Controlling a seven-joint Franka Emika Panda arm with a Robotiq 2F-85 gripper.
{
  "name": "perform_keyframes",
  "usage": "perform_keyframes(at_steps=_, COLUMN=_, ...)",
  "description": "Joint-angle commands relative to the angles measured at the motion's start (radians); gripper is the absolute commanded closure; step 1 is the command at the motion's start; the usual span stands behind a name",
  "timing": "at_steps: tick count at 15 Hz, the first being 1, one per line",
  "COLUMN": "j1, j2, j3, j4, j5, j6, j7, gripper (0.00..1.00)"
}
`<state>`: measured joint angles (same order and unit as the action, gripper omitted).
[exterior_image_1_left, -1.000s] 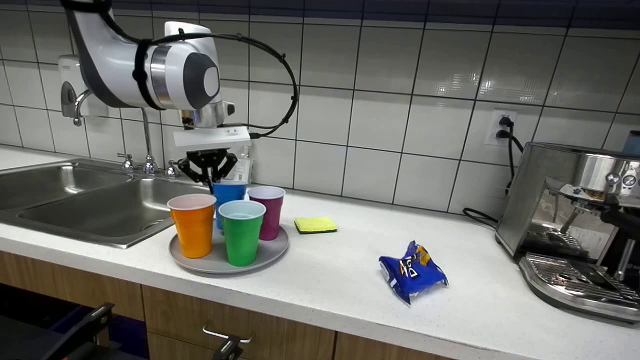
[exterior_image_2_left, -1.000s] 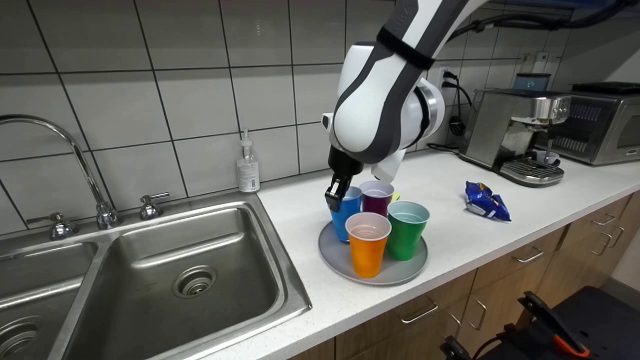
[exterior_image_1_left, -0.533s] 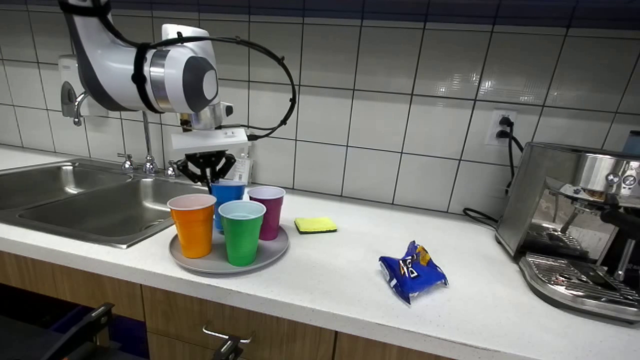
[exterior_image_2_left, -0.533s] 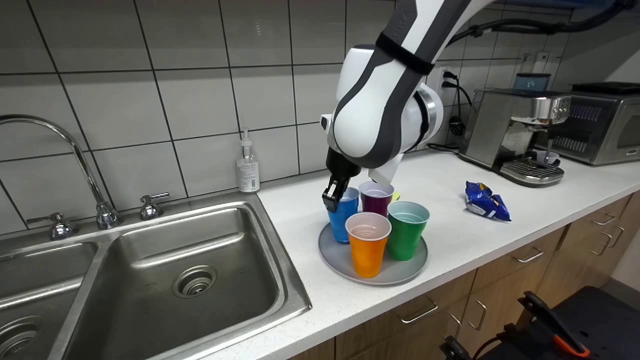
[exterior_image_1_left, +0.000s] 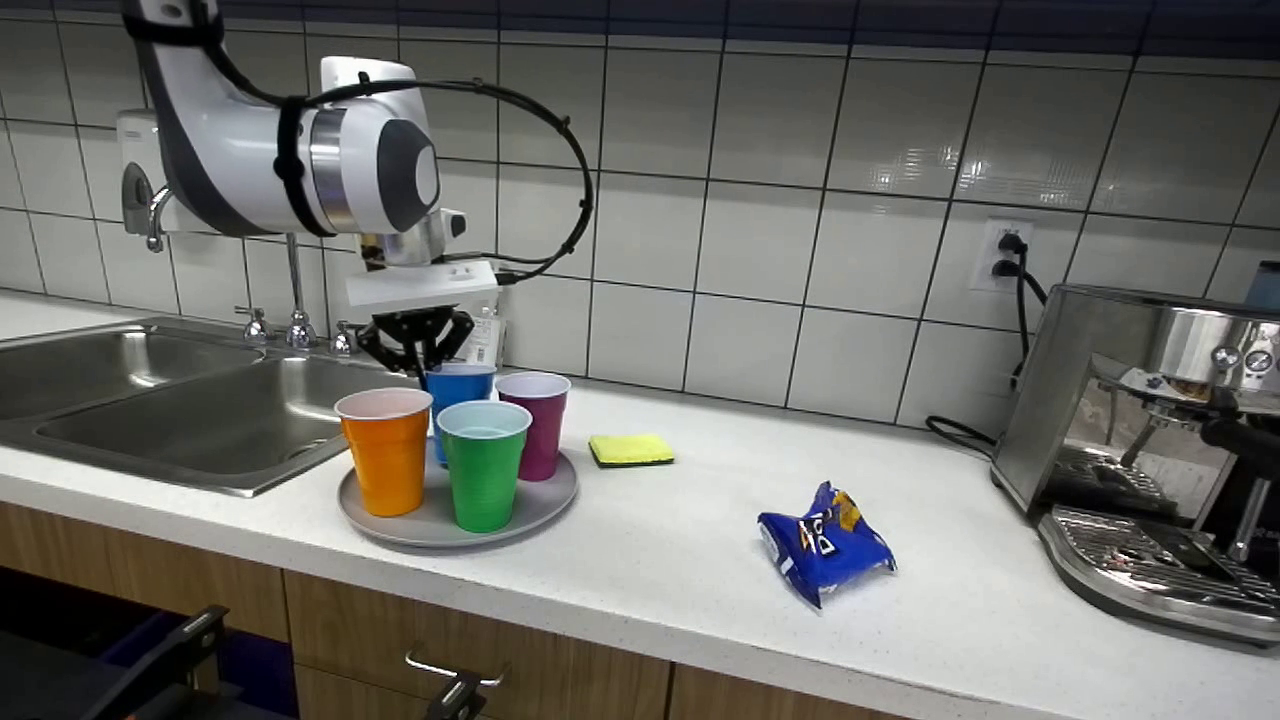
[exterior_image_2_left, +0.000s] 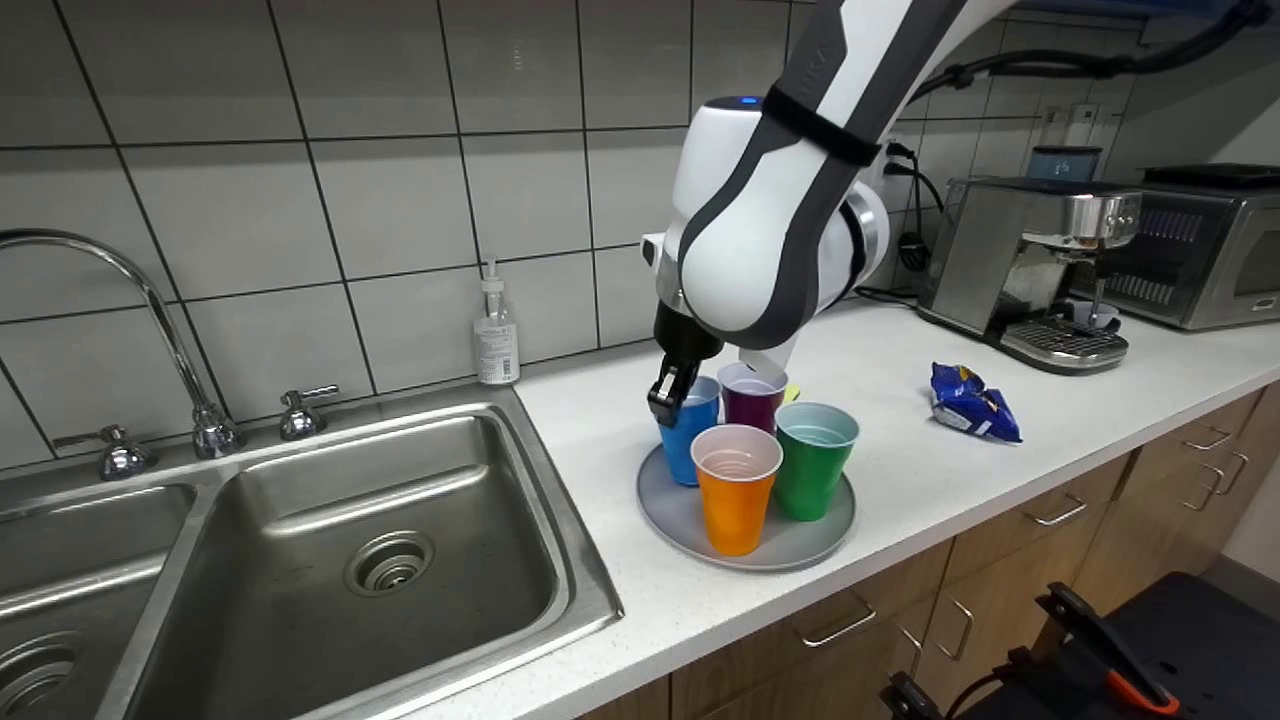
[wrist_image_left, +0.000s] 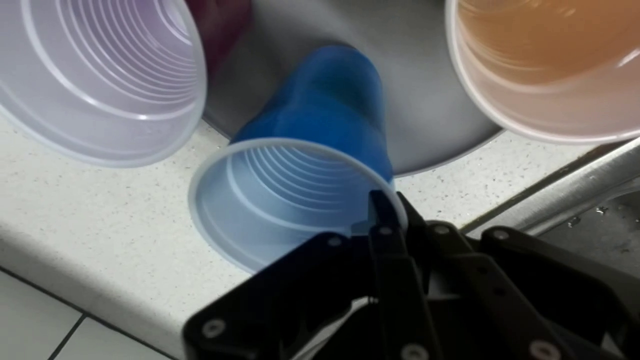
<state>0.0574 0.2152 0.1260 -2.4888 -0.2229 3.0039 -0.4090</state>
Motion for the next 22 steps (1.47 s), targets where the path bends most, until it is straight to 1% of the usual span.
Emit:
perform_keyframes(at_steps=1, j1=0.018, j2=-0.007, j3=-0.018, j4=-0.013, j5=-0.039, j6=0.024, j7=0.041, gripper=0.70)
perform_keyframes(at_steps=3, j1=0.014, j2=-0.009, j3=-0.007, j4=-0.011, j5=-0.027, j6=0.012, j7=0.035, gripper=0.56)
perform_keyframes(at_steps=10, j1=0.006, j2=-0.017, j3=0.009, j4=-0.007, j5=-0.010, j6=-0.003, j7=0.023, gripper=0.03)
perform_keyframes(at_steps=11, j1=0.005, j2=-0.019, j3=0.011, j4=-0.008, j5=-0.007, j6=0.002, j7=0.024, gripper=0.00)
perform_keyframes(at_steps=16, j1=-0.013, j2=-0.042, j3=0.051, j4=-0.006, j5=0.069, j6=0.003, j7=-0.005, gripper=0.00)
perform_keyframes(at_steps=20, j1=-0.048, j2=-0.080, j3=0.112, j4=-0.007, j5=0.206, j6=-0.003, j7=-0.043, gripper=0.00)
perform_keyframes(at_steps=22, j1=-0.051, j2=-0.098, j3=0.118, j4=-0.005, j5=0.246, j6=-0.001, j7=-0.048, gripper=0.00)
